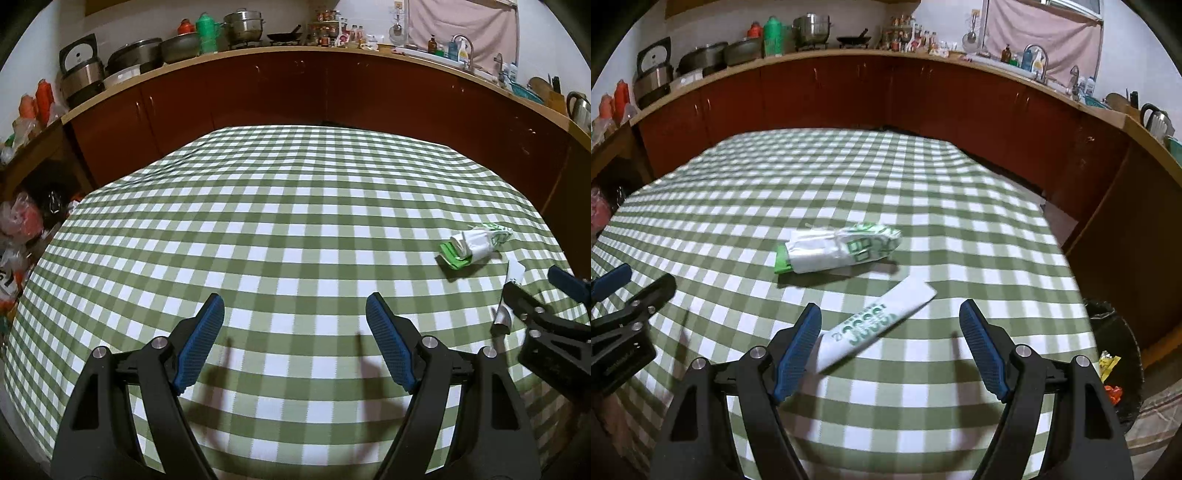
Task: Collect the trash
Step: 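Move both open tools back over the remaining trash on the table, then grasp the white tube with green print with the right tool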
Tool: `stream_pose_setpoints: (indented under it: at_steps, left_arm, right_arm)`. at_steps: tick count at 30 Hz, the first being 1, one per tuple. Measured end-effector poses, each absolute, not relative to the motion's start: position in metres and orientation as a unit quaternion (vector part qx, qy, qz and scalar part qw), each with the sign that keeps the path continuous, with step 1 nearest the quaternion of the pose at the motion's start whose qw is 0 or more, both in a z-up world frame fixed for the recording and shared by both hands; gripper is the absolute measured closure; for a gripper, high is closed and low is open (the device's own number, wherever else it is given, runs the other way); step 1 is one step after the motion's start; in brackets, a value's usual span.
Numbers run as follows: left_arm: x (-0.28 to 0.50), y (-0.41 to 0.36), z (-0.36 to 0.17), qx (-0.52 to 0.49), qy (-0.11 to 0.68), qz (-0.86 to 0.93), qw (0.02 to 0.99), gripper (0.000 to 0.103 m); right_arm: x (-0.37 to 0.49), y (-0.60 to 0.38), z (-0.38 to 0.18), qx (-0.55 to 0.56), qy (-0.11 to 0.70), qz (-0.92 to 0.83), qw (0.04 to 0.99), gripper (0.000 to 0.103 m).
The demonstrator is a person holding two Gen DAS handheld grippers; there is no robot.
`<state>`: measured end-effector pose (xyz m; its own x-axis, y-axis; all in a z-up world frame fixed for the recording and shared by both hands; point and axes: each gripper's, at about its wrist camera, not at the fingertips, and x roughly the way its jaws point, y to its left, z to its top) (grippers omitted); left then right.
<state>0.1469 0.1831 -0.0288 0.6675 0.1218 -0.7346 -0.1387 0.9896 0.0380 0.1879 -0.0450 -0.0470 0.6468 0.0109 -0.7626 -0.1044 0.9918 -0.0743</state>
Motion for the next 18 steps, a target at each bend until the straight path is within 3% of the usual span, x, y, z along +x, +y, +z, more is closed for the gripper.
stream_pose_setpoints:
  at_steps: [12,18]
  left_arm:
    - [0.150,0.182,-0.030,-0.015,0.402,0.053,0.914,0.026]
    - [0.152,0.179,-0.032,-0.015,0.404,0.053,0.913,0.026]
  right_arm:
    - [0.181,-0.067,-0.057,-0.062,0.432,0.006,0.900,0.028]
    - [0.182,-0.064,-0.055,-0.065,0.428,0.025,0.901,0.039]
